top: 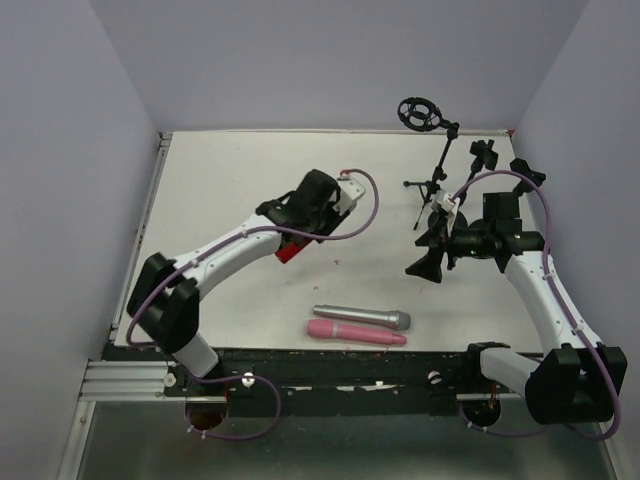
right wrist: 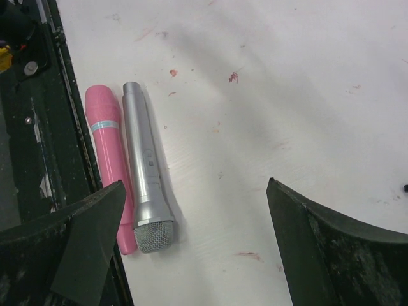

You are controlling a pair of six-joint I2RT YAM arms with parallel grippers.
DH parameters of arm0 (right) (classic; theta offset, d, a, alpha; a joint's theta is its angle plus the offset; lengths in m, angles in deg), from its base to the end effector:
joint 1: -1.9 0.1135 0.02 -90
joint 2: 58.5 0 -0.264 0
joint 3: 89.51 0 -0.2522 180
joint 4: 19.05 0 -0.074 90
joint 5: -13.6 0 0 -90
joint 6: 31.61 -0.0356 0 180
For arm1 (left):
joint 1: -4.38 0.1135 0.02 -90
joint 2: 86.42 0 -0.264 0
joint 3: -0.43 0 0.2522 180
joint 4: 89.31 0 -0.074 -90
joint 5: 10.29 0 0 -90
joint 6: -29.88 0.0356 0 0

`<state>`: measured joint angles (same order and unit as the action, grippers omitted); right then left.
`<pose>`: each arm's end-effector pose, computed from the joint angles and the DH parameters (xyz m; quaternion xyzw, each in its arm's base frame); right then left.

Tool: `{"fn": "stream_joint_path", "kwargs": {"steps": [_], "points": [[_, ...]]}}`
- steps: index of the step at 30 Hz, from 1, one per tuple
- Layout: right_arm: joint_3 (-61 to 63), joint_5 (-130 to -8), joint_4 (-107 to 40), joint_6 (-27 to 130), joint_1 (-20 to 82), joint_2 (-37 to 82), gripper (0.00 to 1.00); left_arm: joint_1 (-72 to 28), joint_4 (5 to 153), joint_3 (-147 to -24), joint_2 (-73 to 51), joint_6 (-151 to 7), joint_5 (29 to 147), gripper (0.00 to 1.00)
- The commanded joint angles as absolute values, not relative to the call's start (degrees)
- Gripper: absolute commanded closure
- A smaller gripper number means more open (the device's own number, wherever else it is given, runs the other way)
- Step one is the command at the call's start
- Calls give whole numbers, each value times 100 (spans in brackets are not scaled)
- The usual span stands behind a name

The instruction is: Attach the microphones to the stand

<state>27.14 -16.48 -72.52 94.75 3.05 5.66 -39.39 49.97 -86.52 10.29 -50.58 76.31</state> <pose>0.2101 0.0350 0.2730 -0.4102 0.7316 0.3727 0.3970 0.2680 -0.2538 0.2484 0.4131 0.8452 -0.0728 0.3312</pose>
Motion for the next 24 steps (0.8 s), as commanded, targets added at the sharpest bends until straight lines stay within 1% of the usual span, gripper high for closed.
{"fn": "stream_joint_path", "kwargs": {"steps": [1, 4, 8, 11, 14, 17, 19, 22, 24], "points": [[2610, -1348, -7534, 9960, 340, 584, 0, -3641, 5864, -8514, -457, -5335, 7653, 100], [2313, -1303, -7912, 10355, 357, 698, 0, -3387, 6058, -8461, -1300, -5502, 8179, 100], [1268, -1609, -8790, 10673, 594, 987, 0, -3000, 6339, -8084, -2372, -5686, 8682, 100], [398, -1909, -9344, 10744, 849, 1233, 0, -2824, 6672, -7383, -3164, -5670, 8648, 100], [-761, -2163, -9548, 10341, 920, 1576, 0, -2806, 7103, -6451, -3990, -5371, 8385, 100], [-2044, -2979, -9084, 9358, 920, 1962, 0, -2806, 7481, -5773, -4615, -5195, 8015, 100], [-2608, -3699, -8680, 8908, 920, 2191, 0, -2814, 7526, -5631, -4870, -5116, 8015, 100], [-3522, -4710, -8633, 8678, 876, 2866, 0, -2806, 7561, -5587, -5117, -5037, 8023, 100], [-4190, -5028, -8818, 8661, 753, 3367, 0, -2814, 7518, -5587, -5170, -5027, 8015, 100]]}}
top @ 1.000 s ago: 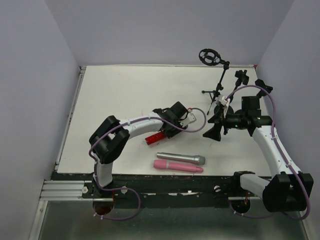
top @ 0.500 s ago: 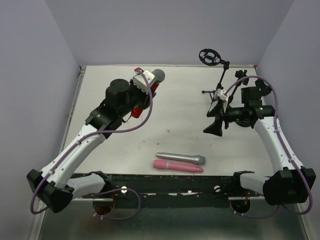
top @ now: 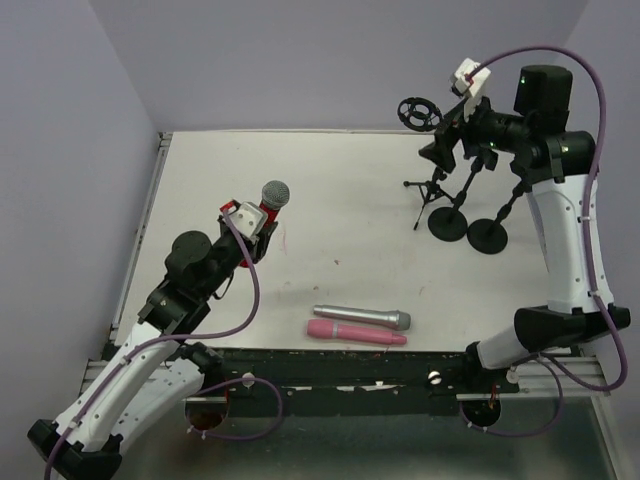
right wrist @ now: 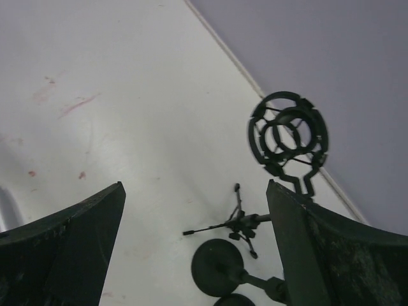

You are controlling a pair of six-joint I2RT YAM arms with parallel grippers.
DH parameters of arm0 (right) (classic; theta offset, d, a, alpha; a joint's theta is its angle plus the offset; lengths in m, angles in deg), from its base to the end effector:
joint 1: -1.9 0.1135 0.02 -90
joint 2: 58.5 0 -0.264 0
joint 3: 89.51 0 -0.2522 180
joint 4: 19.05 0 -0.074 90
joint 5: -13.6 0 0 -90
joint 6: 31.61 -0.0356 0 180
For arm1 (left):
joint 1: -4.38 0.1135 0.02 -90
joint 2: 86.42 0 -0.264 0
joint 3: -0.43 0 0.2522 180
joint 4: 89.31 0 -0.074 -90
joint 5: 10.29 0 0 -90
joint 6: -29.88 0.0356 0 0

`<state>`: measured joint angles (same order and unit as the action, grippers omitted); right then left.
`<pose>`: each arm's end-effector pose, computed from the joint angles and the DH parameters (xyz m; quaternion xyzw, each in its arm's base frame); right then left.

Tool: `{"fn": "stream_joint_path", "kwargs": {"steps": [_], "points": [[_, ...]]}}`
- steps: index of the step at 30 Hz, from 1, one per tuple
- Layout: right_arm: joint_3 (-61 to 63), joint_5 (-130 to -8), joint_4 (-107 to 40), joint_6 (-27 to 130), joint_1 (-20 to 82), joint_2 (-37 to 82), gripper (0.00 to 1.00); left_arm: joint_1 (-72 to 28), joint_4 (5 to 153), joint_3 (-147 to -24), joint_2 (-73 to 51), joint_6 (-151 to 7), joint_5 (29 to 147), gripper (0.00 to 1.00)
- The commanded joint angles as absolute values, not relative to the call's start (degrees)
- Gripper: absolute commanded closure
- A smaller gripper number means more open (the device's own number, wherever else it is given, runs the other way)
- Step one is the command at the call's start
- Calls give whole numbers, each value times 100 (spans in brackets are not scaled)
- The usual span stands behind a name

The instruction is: Attach the microphones to the stand

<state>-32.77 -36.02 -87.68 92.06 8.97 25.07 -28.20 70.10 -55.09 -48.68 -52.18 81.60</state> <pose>0.2681 0.0565 0.4880 -0.4458 0.6969 0.1796 0.5324 0.1349 -0.0876 0.3467 0.2614 0.6754 -0.1588 0.6710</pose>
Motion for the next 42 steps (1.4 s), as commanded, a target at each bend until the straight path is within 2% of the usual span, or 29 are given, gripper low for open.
{"fn": "stream_joint_path", "kwargs": {"steps": [1, 5, 10, 17, 28, 35, 42], "points": [[-4358, -5073, -8810, 8643, 657, 3544, 0, -2806, 7517, -5578, -5196, -5045, 8049, 100], [-4860, -4951, -8888, 8765, 235, 4107, 0, -2806, 7535, -5534, -5284, -5089, 8278, 100], [-5072, -4195, -9239, 9414, -407, 4433, 0, -2814, 7526, -5578, -5241, -5159, 8436, 100], [-4791, -3729, -9504, 10180, -407, 4591, 0, -2806, 7526, -5578, -5197, -5168, 8472, 100], [-4826, -3290, -9319, 10225, -329, 4996, 2, -2806, 7526, -5569, -5100, -5168, 8489, 100], [-4843, -3465, -9205, 10348, -39, 5145, 3, -2806, 7544, -5561, -5074, -5168, 8507, 100], [-4808, -3483, -8906, 10392, 14, 5224, 14, -2806, 7535, -5560, -5074, -5177, 8551, 100]]}}
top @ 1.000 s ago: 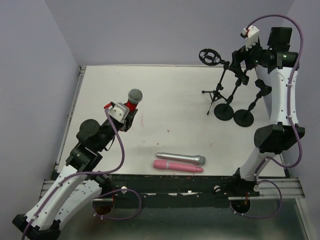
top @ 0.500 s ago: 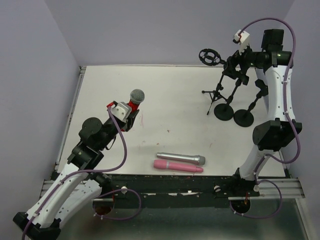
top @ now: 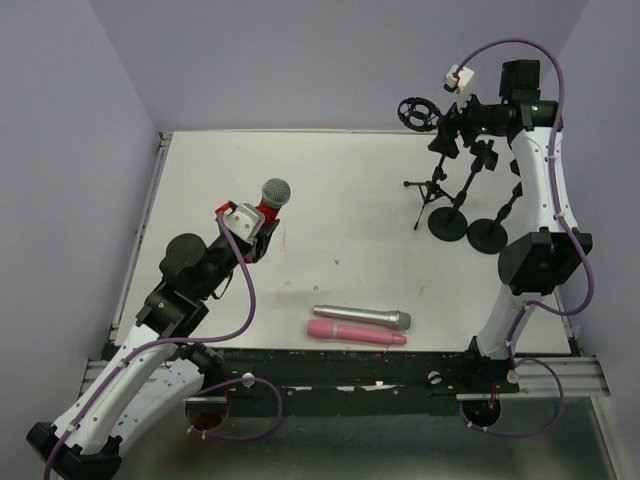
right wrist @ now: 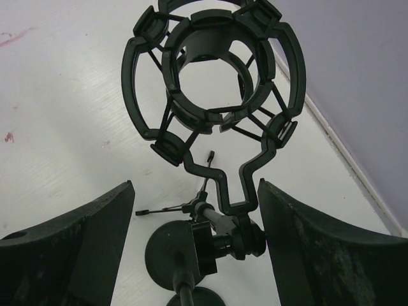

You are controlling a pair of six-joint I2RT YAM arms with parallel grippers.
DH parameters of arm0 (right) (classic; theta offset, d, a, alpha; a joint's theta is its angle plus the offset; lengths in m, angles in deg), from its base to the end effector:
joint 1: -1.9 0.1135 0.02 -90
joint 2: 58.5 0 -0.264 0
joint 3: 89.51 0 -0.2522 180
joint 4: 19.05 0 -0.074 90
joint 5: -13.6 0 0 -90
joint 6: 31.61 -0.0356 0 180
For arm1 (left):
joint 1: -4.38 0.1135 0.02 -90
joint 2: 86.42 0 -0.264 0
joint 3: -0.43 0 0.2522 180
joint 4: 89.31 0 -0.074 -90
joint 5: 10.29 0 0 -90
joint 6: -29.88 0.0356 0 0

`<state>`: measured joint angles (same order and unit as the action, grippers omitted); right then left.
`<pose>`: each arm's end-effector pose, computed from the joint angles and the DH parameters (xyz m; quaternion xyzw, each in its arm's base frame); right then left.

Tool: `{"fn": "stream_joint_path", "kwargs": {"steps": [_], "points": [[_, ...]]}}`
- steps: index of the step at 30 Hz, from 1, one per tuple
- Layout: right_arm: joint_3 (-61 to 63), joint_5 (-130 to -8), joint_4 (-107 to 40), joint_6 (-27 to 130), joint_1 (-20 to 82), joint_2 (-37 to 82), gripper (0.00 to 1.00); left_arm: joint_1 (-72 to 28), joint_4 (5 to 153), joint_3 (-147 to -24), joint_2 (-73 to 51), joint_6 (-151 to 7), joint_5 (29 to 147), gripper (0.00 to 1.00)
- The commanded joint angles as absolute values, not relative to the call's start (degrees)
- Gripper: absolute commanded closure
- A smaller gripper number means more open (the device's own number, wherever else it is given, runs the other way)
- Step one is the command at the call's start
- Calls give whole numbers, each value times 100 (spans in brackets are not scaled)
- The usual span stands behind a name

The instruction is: Attach the microphones to the stand

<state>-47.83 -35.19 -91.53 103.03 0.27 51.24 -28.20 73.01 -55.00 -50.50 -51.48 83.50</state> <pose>0.4038 0.0120 0.4128 -0.4439 0.7508 0.1538 0.4642 0.1280 -0.0846 0.3561 0.2670 0.6425 -0.1714 0.6975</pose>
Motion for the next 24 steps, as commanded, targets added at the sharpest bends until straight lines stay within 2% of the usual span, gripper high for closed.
{"fn": "stream_joint_path", "kwargs": {"steps": [1, 14, 17, 20, 24], "points": [[-4791, -3474, -8880, 10409, 14, 5233, 16, -2806, 7535, -5552, -5074, -5168, 8551, 100], [-4571, -3377, -8942, 10822, 111, 5146, 37, -2806, 7535, -5560, -5082, -5168, 8559, 100], [-4501, -3246, -8827, 10796, 120, 5075, 47, -2814, 7544, -5543, -5074, -5160, 8559, 100], [-4430, -3096, -8670, 10700, 146, 5022, 70, -2806, 7544, -5560, -5074, -5168, 8551, 100], [-4290, -2859, -8432, 10480, 164, 4926, 73, -2806, 7535, -5552, -5091, -5159, 8568, 100]]}}
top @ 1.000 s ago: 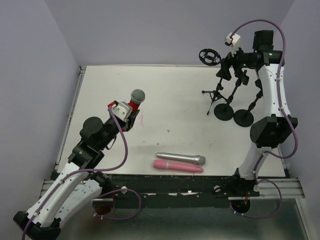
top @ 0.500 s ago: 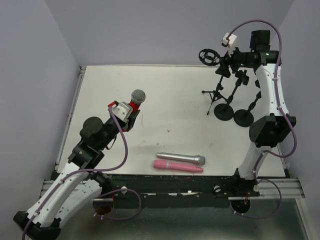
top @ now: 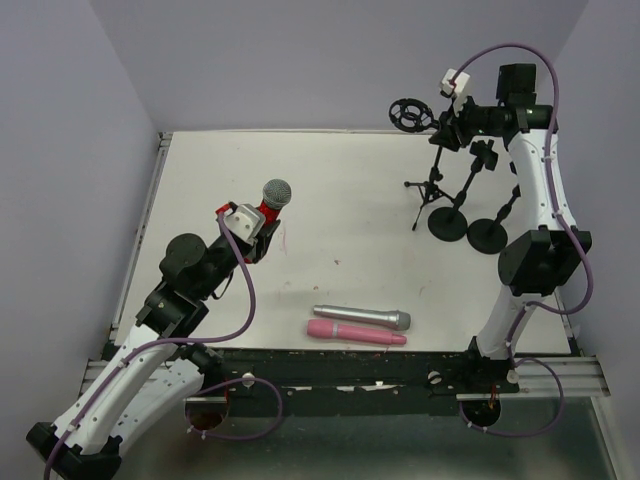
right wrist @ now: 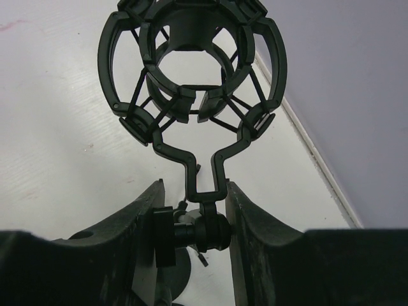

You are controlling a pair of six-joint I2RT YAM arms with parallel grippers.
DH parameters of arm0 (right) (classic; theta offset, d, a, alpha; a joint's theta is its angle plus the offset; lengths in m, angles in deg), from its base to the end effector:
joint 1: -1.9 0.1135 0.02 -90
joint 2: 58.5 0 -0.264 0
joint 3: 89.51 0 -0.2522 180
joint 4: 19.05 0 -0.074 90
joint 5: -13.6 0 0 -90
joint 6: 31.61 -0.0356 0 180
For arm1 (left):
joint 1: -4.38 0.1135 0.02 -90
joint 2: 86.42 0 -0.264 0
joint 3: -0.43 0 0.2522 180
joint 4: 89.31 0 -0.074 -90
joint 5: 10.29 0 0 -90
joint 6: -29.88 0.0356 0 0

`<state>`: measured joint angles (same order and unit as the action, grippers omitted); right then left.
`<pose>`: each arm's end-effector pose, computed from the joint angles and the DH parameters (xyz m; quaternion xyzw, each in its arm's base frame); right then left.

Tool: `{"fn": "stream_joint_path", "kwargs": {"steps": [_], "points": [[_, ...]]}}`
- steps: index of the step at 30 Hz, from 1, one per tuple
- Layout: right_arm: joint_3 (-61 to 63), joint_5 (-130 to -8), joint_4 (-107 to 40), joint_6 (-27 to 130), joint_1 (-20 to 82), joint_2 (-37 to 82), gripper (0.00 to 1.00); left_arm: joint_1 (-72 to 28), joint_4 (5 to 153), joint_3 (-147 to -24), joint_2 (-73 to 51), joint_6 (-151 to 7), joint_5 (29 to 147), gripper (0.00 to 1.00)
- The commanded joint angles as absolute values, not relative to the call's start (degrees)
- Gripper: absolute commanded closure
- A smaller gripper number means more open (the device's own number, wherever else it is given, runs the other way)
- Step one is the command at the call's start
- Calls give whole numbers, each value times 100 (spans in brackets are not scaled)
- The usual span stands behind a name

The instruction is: Attach the microphones to the stand

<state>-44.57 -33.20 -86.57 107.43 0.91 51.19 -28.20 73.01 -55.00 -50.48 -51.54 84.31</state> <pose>0.4113 0.0173 0.4030 -0.4824 0.7155 0.1455 0.4840 0.1278 -0.0850 0.3561 0.2714 0.6408 -0.1765 0.6961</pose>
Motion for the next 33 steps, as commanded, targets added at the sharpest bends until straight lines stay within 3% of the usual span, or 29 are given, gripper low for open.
{"fn": "stream_joint_path", "kwargs": {"steps": [1, 6, 18, 25, 33], "points": [[-4263, -2737, -8371, 10401, 164, 4917, 73, -2814, 7544, -5560, -5091, -5159, 8560, 100], [-4114, -2086, -8168, 10014, 382, 4794, 74, -2806, 7544, -5552, -5118, -5159, 8542, 100], [-3709, -2147, -7693, 9645, 2263, 4521, 75, -2806, 7658, -5464, -5276, -5089, 8314, 100], [-3526, -2112, -7790, 9776, 2581, 4434, 74, -2806, 7797, -5394, -5399, -5072, 8182, 100], [-2656, -1743, -7957, 10189, 2581, 3977, 62, -2797, 7860, -5358, -5460, -5107, 8225, 100]]}}
